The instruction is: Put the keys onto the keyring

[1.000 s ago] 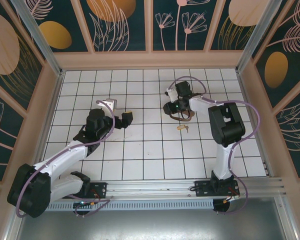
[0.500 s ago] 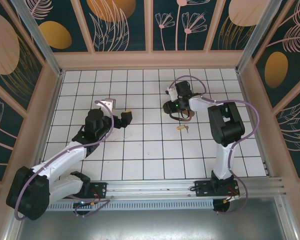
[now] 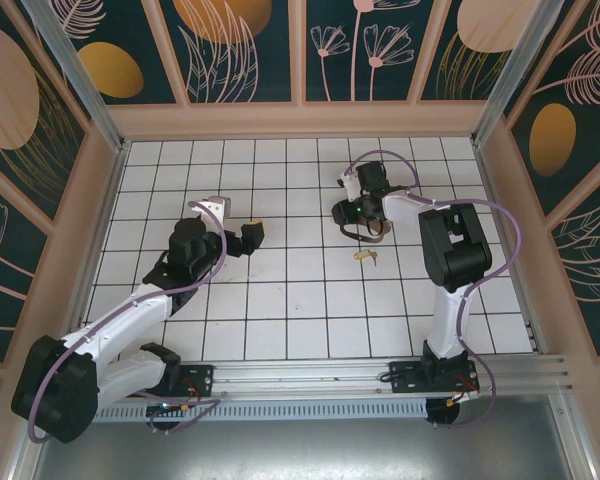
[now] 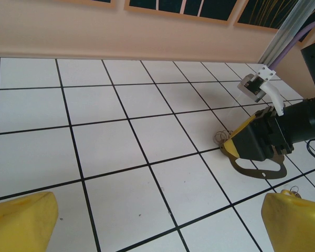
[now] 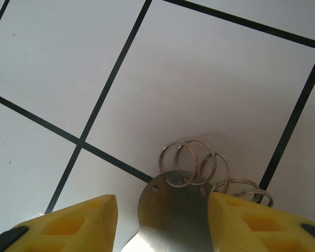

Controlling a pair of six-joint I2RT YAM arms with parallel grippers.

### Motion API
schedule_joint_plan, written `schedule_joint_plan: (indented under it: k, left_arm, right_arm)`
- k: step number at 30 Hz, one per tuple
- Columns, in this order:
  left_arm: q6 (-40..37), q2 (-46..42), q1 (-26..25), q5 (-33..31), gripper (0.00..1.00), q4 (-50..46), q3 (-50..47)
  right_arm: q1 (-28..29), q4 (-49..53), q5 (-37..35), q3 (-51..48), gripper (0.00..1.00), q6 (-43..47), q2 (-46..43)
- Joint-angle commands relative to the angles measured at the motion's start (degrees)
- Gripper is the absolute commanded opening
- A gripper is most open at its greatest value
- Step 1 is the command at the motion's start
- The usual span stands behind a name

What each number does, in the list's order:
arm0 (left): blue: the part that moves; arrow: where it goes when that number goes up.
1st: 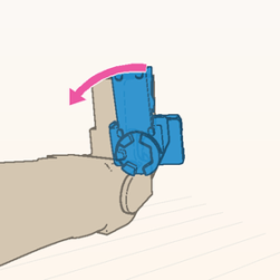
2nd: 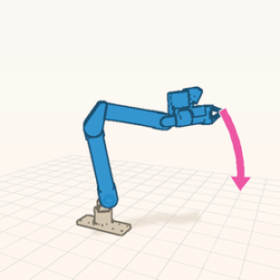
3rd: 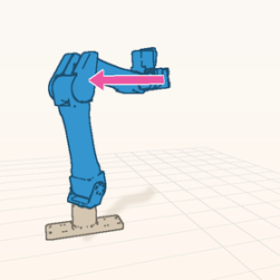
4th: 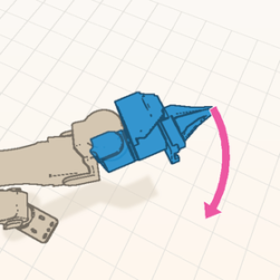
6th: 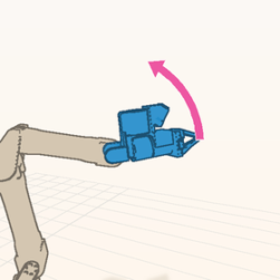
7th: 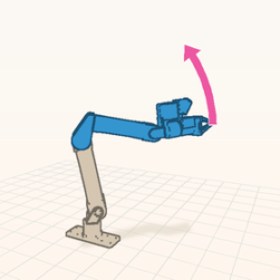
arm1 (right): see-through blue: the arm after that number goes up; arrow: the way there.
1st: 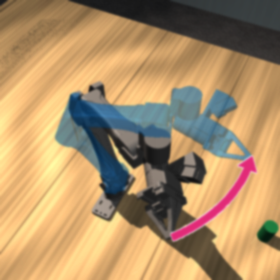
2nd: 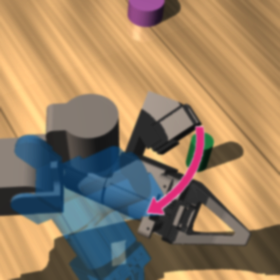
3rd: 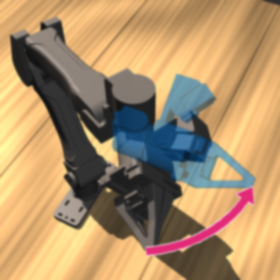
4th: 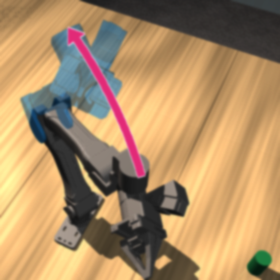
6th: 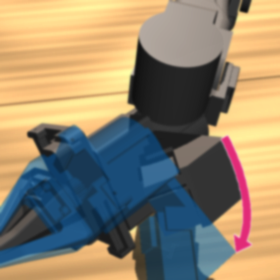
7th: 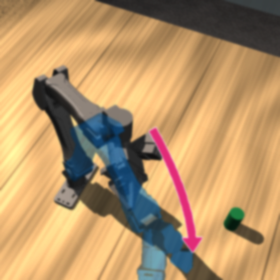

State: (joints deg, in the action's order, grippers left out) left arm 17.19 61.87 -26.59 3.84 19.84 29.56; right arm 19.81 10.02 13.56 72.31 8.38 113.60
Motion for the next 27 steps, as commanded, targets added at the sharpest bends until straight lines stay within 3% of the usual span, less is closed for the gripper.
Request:
schedule_joint_plan:
  k: [1, 27]
  left_arm:
    - [-0.8, -1.0, -0.3, -0.3, 0.99, 0.4, 0.3]
    - [-0.6, -1.0, -0.3, 0.1, 0.99, 0.8, -0.1]
  right_arm:
    - [-0.1, -0.9, 0.6, 2.2, 0.49, -1.1, 2.3]
    - [1.5, 0.7, -6.3, 6.0, 0.48, 1.2, 4.9]
